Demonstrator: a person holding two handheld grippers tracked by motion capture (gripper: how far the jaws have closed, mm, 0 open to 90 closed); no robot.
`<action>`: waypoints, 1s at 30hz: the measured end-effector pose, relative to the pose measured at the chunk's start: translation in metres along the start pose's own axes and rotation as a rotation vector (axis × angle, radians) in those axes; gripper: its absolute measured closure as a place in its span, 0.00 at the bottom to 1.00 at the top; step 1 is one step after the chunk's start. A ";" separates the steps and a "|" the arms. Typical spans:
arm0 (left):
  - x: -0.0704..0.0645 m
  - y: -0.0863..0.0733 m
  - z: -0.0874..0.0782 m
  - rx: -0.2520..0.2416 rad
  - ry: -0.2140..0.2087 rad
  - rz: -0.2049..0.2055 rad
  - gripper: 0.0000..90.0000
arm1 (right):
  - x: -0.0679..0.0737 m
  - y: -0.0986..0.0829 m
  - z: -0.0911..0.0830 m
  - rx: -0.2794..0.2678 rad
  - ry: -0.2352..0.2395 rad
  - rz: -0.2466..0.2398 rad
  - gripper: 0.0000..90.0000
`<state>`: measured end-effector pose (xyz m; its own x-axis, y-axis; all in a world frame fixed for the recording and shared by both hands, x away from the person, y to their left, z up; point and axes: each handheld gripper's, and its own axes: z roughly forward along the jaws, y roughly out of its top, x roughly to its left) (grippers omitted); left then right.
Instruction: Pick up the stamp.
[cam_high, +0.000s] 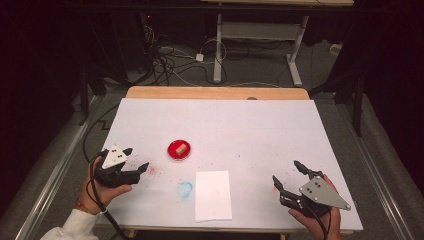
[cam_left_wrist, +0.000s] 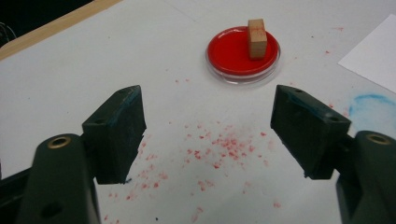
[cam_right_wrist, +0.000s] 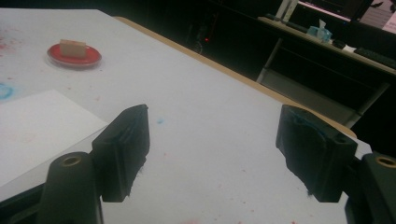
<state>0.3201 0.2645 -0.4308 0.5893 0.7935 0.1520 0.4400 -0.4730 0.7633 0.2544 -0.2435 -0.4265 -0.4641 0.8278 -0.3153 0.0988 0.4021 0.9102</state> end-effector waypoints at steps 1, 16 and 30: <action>0.001 0.004 0.001 0.013 -0.005 0.007 0.30 | 0.000 0.000 0.000 -0.002 -0.013 0.000 0.30; -0.006 0.076 0.052 0.196 -0.128 0.041 0.34 | -0.002 -0.007 0.000 0.026 -0.083 -0.031 0.32; -0.017 0.097 0.105 0.305 -0.187 0.032 0.48 | -0.002 -0.010 0.004 0.061 -0.090 -0.074 0.32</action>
<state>0.4239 0.1650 -0.4249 0.7077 0.7057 0.0334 0.5845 -0.6114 0.5334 0.2580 -0.2471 -0.4360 -0.3914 0.8256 -0.4065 0.1219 0.4843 0.8663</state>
